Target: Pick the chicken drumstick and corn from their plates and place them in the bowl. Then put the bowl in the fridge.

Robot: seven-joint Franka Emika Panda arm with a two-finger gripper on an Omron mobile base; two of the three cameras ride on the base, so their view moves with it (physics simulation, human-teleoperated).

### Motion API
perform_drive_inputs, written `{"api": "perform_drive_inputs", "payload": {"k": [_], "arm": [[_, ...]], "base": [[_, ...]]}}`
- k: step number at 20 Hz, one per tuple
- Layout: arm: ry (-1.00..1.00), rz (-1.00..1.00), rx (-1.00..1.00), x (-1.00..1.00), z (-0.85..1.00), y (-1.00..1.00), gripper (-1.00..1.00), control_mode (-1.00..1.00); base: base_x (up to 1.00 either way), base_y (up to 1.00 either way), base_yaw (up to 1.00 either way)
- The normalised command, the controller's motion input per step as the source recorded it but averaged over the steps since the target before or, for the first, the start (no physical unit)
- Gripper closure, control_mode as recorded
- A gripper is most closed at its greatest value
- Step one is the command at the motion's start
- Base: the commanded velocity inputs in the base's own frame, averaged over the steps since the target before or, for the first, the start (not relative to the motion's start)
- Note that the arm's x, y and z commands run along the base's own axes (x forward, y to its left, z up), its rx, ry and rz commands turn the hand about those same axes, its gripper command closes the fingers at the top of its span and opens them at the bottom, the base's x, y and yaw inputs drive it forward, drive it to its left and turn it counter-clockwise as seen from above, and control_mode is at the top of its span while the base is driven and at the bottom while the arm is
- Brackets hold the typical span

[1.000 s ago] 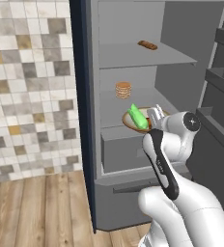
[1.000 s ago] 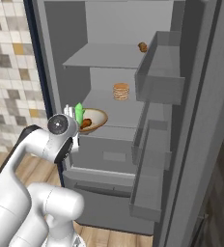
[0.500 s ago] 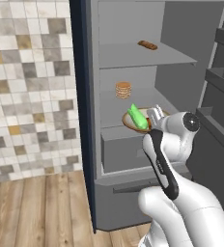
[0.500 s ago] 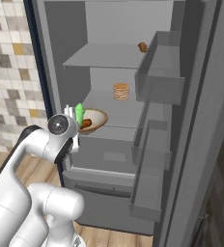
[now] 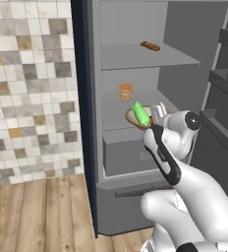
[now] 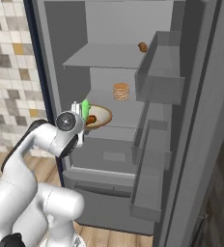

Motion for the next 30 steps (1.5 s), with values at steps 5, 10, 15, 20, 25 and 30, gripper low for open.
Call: {"api": "perform_drive_inputs", "payload": {"k": [5, 10, 15, 20, 25, 30], "arm": [[0.11, 0.0, 0.0, 0.51, 0.06, -0.05, 1.0, -1.0], [0.02, 0.0, 0.0, 0.46, -0.01, -0.17, 1.0, -1.0], [-0.01, 0.0, 0.0, 0.44, -0.13, -0.11, 1.0, -1.0], [0.0, 0.0, -0.03, 0.45, -0.19, -0.07, 1.0, -1.0], [0.0, 0.04, -0.07, 0.37, -0.27, -0.02, 1.0, -1.0], [0.0, 0.05, -0.03, 0.4, -0.22, -0.02, 1.0, -1.0]], "base": [[0.0, 0.0, 0.0], [0.0, 0.0, 0.0], [0.0, 0.0, 0.0], [0.0, 0.0, 0.0], [0.0, 0.0, 0.0], [0.0, 0.0, 0.0]]}}
